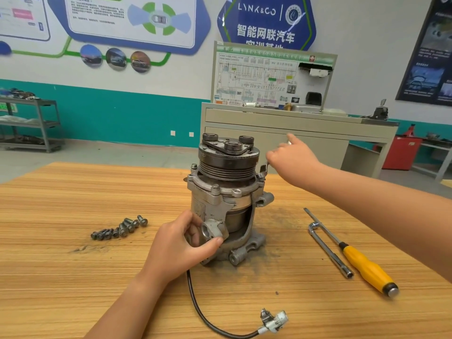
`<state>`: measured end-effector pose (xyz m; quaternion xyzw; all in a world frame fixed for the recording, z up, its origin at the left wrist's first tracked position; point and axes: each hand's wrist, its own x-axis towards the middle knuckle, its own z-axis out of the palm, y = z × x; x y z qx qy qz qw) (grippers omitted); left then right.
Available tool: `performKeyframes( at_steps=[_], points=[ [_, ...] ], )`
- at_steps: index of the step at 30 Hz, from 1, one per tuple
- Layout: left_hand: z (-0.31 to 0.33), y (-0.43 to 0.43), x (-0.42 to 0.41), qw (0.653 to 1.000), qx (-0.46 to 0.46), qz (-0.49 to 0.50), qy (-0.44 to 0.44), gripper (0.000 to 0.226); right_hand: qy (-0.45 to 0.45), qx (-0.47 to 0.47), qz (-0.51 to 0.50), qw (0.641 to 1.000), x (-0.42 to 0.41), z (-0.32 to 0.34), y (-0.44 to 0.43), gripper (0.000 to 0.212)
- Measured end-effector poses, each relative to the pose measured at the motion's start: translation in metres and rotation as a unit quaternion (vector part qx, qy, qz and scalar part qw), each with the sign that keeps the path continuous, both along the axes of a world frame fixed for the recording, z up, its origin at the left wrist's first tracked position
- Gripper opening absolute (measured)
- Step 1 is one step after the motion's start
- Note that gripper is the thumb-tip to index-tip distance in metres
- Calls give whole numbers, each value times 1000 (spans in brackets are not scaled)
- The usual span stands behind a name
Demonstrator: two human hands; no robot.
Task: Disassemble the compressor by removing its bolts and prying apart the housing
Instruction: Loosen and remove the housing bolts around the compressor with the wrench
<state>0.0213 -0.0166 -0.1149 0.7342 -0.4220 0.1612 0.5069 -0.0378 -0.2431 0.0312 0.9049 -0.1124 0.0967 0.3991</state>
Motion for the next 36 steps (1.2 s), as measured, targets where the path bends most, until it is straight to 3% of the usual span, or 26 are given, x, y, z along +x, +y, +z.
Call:
performKeyframes(
  at_steps=[4, 6, 10, 12, 18, 22, 25, 36],
  points=[
    [1, 0, -2, 1000, 2, 0, -1, 34, -31, 10, 34, 999, 9, -7, -9, 26],
    [1, 0, -2, 1000, 1, 3, -2, 35, -91, 44, 52, 994, -2, -10, -14, 24],
    [1, 0, -2, 1000, 0, 6, -2, 33, -258, 195, 121, 939, -43, -14, -14, 28],
    [1, 0, -3, 1000, -3, 5, 1, 32, -278, 241, 128, 921, -61, -13, -8, 27],
    [1, 0, -4, 1000, -11, 7, -2, 32, -146, 254, 43, 955, -82, -16, 13, 29],
    [0, 1, -3, 1000, -9, 7, -5, 31, -102, 193, -4, 976, -83, -17, 21, 27],
    [1, 0, -2, 1000, -10, 6, -11, 32, -68, 90, -24, 993, -85, -16, 26, 22],
    [-1, 0, -2, 1000, -13, 8, -12, 33, -12, 73, -91, 993, -72, -8, 70, 9]
  ],
)
